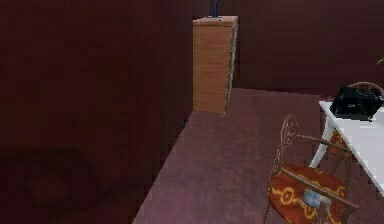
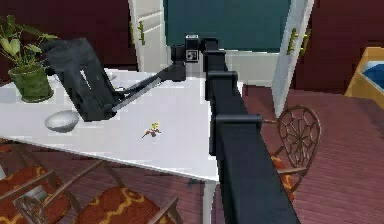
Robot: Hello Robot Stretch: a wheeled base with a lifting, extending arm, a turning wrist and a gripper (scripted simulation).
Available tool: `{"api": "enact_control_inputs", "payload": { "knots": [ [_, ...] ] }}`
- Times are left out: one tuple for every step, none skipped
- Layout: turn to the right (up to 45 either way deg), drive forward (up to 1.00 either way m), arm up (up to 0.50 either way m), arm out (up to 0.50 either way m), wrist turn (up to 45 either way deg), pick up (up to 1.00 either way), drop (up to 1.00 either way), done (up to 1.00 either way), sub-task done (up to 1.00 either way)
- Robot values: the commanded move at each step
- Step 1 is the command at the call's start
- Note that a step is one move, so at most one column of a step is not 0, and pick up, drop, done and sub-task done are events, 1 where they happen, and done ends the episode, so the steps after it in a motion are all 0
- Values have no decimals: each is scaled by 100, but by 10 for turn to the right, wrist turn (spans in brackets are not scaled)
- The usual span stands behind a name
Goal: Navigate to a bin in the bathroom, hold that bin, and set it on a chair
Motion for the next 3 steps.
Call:
{"api": "enact_control_inputs", "payload": {
  "knots": [
    [0, 0, 0, 0, 0, 0, 100, 0, 0],
    [0, 0, 0, -10, 0, 0, 0, 0, 0],
    [0, 0, 0, 0, 0, 0, 0, 100, 0]
  ]
}}
